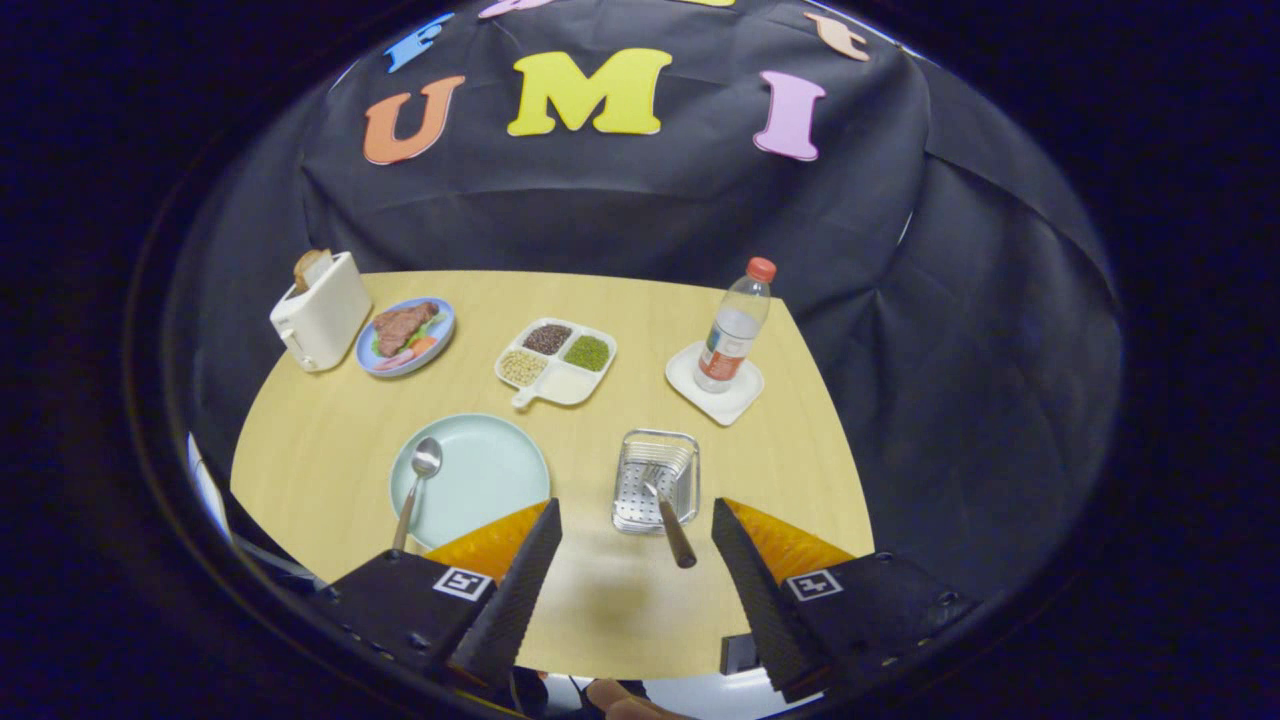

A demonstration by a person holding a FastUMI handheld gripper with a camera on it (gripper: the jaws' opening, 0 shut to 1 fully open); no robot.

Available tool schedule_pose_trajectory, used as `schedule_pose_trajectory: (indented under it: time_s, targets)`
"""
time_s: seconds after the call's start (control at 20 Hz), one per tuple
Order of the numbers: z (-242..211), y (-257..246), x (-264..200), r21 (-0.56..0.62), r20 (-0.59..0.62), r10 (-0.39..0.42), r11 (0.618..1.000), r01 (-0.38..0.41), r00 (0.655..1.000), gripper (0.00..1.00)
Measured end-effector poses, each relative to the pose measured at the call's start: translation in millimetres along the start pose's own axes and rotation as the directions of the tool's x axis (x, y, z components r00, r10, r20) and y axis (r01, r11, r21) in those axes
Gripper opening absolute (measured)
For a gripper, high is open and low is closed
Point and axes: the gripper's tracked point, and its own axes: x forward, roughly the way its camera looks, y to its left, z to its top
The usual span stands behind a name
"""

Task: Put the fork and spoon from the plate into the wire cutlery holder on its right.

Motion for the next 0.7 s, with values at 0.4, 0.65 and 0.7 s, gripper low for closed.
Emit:
schedule_pose_trajectory:
  time_s: [0.4, 0.65, 0.7]
  targets:
    - [2.6, 68.0, -4.2, -0.053, -0.012, 0.059, 0.997, -0.06, 0.998, 0.95]
    - [-19.1, 115.5, 3.4, -0.087, -0.074, 0.08, 0.992, -0.086, 0.994, 0.95]
    - [-25.8, 123.5, 7.1, -0.088, -0.091, 0.084, 0.992, -0.092, 0.992, 0.95]
